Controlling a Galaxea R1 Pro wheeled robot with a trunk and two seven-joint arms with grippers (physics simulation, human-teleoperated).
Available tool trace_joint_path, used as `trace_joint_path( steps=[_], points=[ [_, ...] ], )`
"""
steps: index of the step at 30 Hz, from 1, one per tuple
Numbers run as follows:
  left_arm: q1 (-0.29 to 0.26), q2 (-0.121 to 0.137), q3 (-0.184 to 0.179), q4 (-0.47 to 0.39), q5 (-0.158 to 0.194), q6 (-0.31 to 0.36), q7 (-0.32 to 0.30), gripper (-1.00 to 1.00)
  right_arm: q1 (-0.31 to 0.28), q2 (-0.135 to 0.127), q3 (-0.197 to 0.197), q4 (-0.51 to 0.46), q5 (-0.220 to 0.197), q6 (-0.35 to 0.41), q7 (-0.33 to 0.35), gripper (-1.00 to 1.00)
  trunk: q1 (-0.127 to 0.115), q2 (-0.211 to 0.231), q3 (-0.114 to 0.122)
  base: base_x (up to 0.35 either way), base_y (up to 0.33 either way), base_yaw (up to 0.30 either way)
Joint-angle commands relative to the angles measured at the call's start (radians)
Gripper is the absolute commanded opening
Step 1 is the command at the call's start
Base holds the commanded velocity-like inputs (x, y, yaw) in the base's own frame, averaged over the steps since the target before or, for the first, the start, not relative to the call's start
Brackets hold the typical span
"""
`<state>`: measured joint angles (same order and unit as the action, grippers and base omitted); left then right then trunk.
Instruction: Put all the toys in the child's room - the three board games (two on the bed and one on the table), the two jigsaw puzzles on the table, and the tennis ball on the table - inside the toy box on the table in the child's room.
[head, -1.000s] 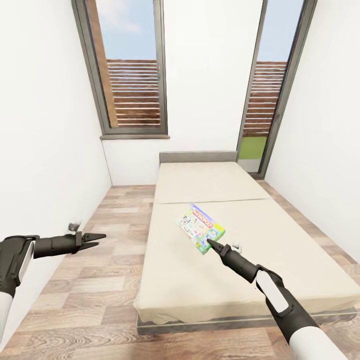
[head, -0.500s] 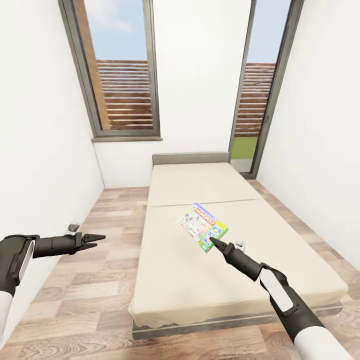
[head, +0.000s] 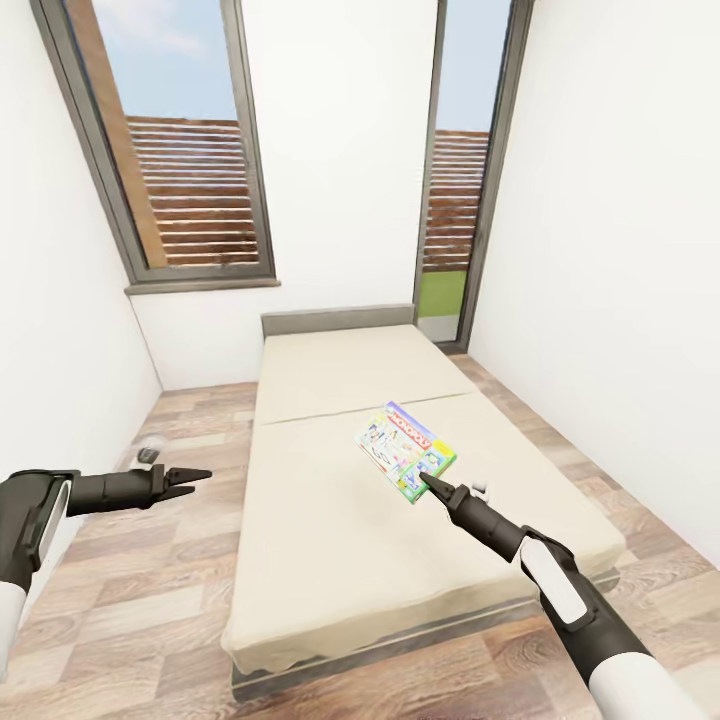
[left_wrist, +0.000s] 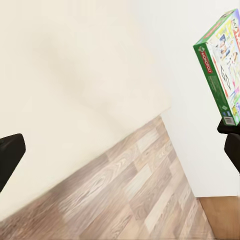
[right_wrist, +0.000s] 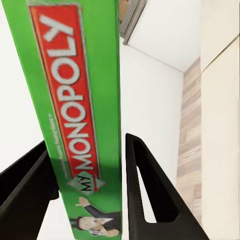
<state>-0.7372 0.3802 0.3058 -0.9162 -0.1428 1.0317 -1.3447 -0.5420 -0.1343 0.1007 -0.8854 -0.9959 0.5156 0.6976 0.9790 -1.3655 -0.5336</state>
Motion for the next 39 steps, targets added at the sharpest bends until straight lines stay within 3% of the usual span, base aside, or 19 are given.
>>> trace_joint_path(
  steps=[1, 39],
  points=[
    [-0.001, -0.001, 0.003, -0.001, -0.01, 0.01, -0.01, 1.0, -0.001, -0.001, 0.002, 0.0, -0.012, 0.007, -0.001, -1.0, -0.004, 0.007, 0.002, 0.0, 0.0, -0.281],
    [-0.001, 0.0, 0.003, -0.001, -0.009, 0.007, -0.015, 1.0, -0.001, -0.002, 0.0, 0.005, -0.012, 0.004, 0.042, -1.0, -0.15, 0.273, 0.127, 0.0, 0.0, -0.281]
  ],
)
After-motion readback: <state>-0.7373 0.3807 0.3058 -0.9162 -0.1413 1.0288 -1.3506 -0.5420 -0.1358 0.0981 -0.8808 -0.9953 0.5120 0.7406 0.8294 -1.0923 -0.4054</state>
